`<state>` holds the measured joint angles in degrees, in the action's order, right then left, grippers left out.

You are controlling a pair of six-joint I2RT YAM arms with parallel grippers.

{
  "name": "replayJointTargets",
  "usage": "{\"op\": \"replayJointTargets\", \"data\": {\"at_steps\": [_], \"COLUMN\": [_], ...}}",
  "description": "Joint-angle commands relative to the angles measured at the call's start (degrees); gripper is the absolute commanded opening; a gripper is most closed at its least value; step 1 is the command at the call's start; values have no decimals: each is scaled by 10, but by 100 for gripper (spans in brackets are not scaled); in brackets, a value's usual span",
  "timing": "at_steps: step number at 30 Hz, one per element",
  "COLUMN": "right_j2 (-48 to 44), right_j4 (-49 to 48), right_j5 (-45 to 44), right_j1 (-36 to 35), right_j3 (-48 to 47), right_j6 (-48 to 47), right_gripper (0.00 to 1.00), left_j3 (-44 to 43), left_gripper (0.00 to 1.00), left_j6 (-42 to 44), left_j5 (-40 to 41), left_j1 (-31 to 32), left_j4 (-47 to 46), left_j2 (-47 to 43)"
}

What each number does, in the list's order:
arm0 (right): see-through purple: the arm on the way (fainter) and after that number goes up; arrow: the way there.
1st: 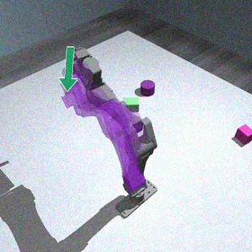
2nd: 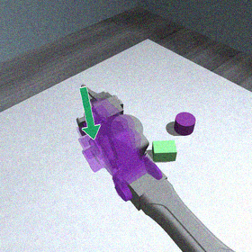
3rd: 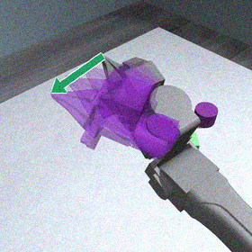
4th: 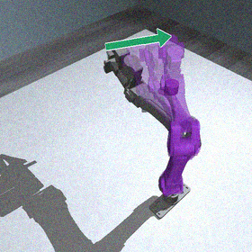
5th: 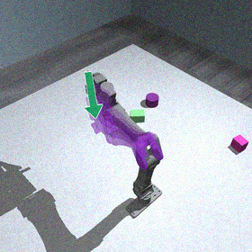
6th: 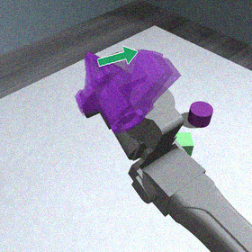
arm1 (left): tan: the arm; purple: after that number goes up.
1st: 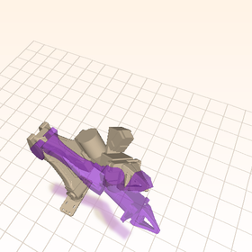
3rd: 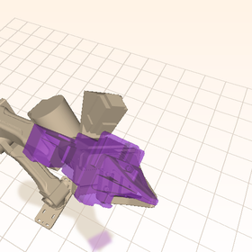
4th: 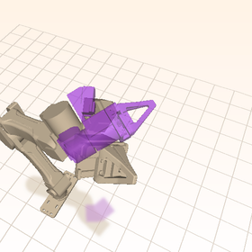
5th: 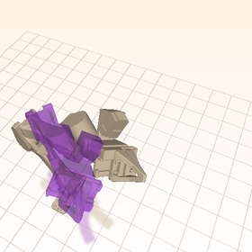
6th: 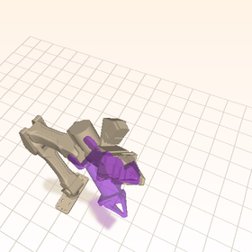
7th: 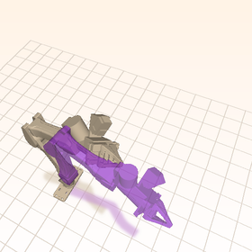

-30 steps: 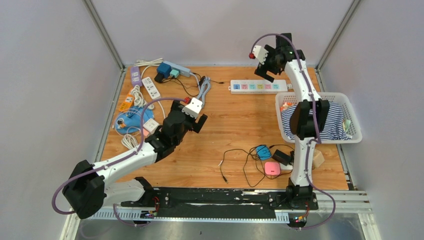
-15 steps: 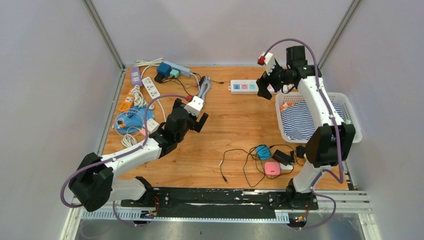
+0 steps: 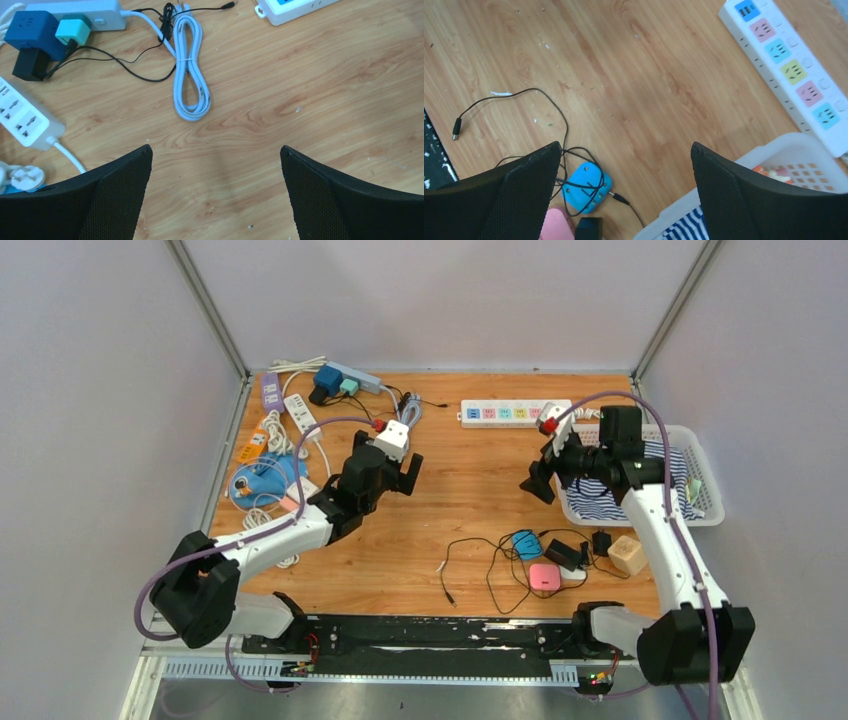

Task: Pull the plug off the socket
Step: Move the socket to the center of the board.

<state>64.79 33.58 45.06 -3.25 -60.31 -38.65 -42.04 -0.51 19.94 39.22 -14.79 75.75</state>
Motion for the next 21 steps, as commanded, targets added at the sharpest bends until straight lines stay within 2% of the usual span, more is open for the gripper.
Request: {"op": "replayJointTargets", "data": {"at_steps": [1,6,10,12,18,21], "right_j2": [-26,-17,-24,-29,-29,-25], "right_j4": [-28,-21,-14,-14,-14,-14], "right_j5": [71,87,100,108,149,161], "right_j1": [41,75,87,101,164,183], "right_j3": [55,53,56,58,64,67], "right_j6": [-15,-12,-29,-29,-29,-34], "right_gripper": [100,99,99,99,99,99], "left_j3": [-51,-115,-150,-162,-137,-121], "left_gripper": [100,100,100,100,98,96], "left_j6": [-58,-81,-85,-74,-58,-50], "left_j5": [-9,17,130,162,85,84], "left_j1": [-3,-4,-4,-6,-33,-36], "left_j4": [-8,-7,-6,-4,10,10], "left_j2": [46,112,145,159,158,173]}}
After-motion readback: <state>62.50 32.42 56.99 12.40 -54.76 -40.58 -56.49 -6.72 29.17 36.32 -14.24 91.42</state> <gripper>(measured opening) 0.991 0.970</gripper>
